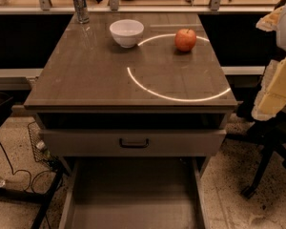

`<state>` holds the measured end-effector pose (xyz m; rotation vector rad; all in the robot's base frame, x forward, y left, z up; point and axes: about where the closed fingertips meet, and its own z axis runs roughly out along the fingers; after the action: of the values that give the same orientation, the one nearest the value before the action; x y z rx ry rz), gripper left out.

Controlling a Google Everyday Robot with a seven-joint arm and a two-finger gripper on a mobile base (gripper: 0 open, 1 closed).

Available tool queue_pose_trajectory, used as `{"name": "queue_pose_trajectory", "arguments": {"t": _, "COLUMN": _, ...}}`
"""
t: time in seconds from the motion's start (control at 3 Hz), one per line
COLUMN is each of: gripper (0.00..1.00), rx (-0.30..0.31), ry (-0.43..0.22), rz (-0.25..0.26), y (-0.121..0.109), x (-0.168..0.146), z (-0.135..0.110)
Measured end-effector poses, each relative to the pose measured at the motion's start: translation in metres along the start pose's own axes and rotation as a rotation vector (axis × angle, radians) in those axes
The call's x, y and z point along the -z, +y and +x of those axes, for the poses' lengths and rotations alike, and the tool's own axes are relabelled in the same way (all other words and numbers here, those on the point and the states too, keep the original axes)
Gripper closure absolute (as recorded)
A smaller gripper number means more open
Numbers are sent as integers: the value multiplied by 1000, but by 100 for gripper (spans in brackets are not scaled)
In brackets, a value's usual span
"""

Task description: Place apple into middle drawer

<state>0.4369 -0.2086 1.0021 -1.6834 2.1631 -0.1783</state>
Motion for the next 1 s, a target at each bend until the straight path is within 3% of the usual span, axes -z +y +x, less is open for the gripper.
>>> {"name": "queue_pose_trajectory", "arguments": {"t": 0.33, "gripper": 0, "rx": 0, "ry": 0, "rz": 0, "y": 0, "x": 0, "z": 0}}
{"name": "queue_pose_trajectory", "arguments": {"t": 0.67, "gripper": 0, "rx": -62, "ry": -16, "rz": 46, "y": -7, "x": -2, "z": 5}}
{"name": "queue_pose_trajectory", "arguments": {"t": 1.0, "gripper": 0, "rx": -195, "ry": -71, "rz": 96, "y": -16, "x": -23, "z": 28}}
